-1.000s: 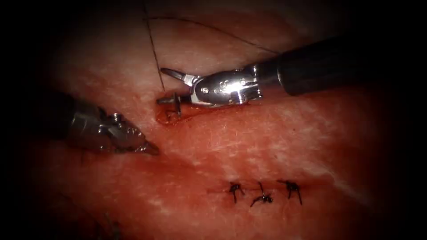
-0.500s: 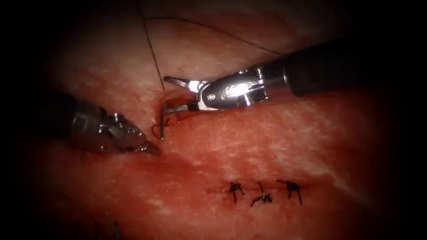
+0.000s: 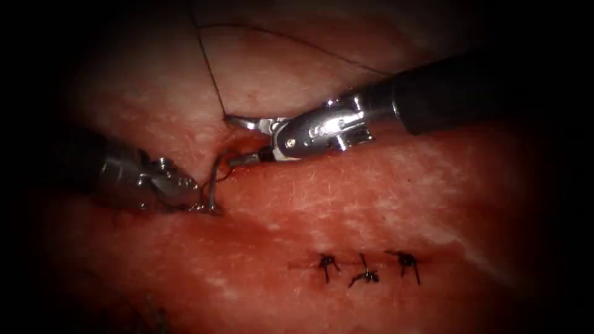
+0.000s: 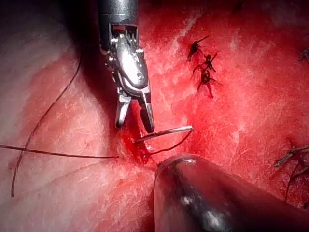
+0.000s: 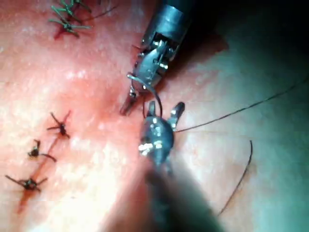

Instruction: Wound Closure

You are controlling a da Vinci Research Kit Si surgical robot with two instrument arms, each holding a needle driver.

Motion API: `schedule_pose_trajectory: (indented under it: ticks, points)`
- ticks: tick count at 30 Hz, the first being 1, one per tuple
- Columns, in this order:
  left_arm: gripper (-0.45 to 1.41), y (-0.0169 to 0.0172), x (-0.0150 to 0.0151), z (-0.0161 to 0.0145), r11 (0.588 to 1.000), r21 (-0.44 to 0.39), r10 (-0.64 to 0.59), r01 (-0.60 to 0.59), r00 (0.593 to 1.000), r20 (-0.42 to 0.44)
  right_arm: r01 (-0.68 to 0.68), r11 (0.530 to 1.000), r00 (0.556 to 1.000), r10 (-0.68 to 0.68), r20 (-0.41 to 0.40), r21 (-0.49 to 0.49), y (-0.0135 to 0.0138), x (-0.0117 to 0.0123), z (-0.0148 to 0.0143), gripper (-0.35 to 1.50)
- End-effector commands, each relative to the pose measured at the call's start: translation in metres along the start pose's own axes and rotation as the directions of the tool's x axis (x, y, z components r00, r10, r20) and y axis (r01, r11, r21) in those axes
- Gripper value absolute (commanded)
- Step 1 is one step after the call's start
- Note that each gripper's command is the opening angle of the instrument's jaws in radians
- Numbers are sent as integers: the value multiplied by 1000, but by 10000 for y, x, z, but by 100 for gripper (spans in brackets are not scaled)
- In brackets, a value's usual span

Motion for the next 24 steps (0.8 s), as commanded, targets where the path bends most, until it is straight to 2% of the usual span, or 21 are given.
schedule_pose_trajectory:
  ticks: [1, 3, 8, 14, 24]
  points:
    - [-43, 5, -3, 9, 1000, -2, 0, 0, 1000, 2, 27, 1000, 1000, -27, 3, 10, -4, 14, 9, 81]
    - [-43, 5, -3, 9, 1000, -2, 0, 0, 1000, 2, 53, 998, 999, -53, 9, 25, -5, 24, 11, 81]
    - [-43, 5, -3, 8, 1000, -2, 0, 0, 1000, 2, 143, 986, 985, -149, 83, 81, -7, 40, 22, 74]
    - [-43, 5, -4, 7, 1000, -4, -4, 4, 1000, 2, 212, 968, 956, -234, 176, 135, -8, 35, 27, 51]
    - [-43, 5, -4, 7, 1000, -4, -4, 4, 1000, 2, 243, 951, 934, -282, 217, 189, -15, 27, 30, 44]
